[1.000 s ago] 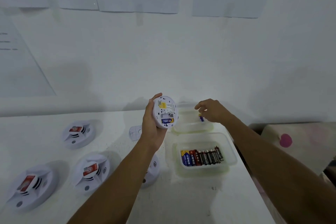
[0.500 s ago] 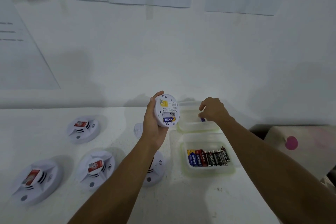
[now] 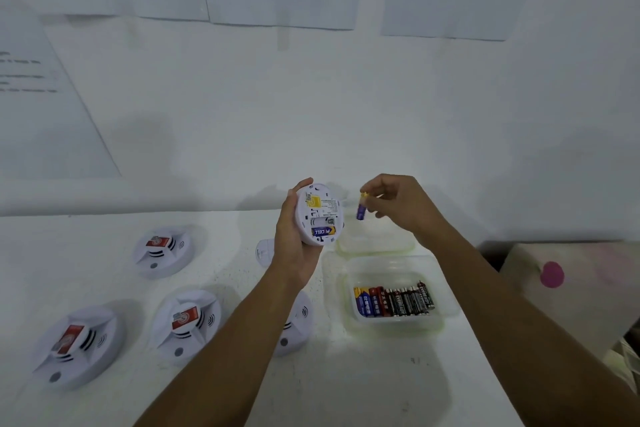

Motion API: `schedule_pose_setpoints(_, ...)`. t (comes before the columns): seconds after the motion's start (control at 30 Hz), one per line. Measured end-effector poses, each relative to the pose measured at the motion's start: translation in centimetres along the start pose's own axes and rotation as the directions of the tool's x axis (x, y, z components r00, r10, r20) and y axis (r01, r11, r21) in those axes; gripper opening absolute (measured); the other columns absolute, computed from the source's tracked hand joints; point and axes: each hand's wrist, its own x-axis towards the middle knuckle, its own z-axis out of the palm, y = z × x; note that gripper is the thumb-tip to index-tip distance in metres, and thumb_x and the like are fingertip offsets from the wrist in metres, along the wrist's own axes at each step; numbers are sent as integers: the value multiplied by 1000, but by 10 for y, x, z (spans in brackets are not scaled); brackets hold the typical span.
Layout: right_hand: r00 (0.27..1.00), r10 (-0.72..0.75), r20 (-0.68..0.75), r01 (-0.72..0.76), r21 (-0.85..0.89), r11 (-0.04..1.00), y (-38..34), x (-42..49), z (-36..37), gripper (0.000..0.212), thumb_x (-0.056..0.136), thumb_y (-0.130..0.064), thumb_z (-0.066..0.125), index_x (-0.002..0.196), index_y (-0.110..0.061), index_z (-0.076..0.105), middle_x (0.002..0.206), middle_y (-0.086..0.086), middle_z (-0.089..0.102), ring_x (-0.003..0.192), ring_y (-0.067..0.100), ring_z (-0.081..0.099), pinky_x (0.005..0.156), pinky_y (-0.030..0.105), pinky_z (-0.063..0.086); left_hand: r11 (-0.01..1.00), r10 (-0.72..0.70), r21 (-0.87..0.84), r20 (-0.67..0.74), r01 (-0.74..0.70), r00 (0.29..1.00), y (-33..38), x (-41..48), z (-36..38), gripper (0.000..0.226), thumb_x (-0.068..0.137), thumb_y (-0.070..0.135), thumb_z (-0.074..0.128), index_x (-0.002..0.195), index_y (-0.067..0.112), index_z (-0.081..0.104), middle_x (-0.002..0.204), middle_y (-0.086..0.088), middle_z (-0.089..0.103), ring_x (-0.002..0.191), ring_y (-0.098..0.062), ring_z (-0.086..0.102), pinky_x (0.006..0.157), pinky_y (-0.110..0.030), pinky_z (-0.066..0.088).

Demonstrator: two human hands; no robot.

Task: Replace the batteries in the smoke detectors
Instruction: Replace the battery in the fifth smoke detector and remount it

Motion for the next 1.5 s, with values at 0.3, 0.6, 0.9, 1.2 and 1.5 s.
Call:
schedule_pose_setpoints(0.3,988,-150,-38,154,143,978,-29,-66,40,10,82,-5,74,88,-6,65,87,6,74,71,20,73,63,35,59,997,-3,74,33,0,999,-1,-28,10,38,100,42,36,126,24,57,116,-9,64,99,-23,63,86,-39,54)
schedule_pose_setpoints(0.6,972,-235,-16,235,89,968,-34,-97,72,7,83,-9,75,87,-15,73,91,-6,74,75,10,71,68,19,55,985,40,164,34,-45,999,16,-59,3,37,98,42,44,130,25,54,114,-8,63,95,-23,62,75,-36,52)
schedule_pose_setpoints(0.9,998,56,21,-59,160,985,-41,-80,108,77,68,-37,87,122,-30,33,109,-4,42,95,9,45,69,19,41,994,44,97,29,-46,999,39,-72,-16,34,101,38,35,120,22,59,107,-3,67,96,-20,63,81,-40,54)
schedule_pose_setpoints(1.2,985,-128,114,153,-247,957,-17,-29,145,44,85,-26,74,122,-19,52,109,-2,62,98,15,59,80,25,46,993,99,67,-53,-95,994,101,-59,-82,36,102,39,35,120,21,60,117,-7,65,108,-26,59,97,-47,47)
schedule_pose_setpoints(1.5,902,-3,431,254,-526,811,8,10,162,74,71,-20,84,137,-24,51,127,3,63,107,20,61,89,28,47,997,68,52,-65,-64,996,119,-48,-109,36,103,39,34,120,22,60,114,-4,68,107,-24,60,95,-46,49)
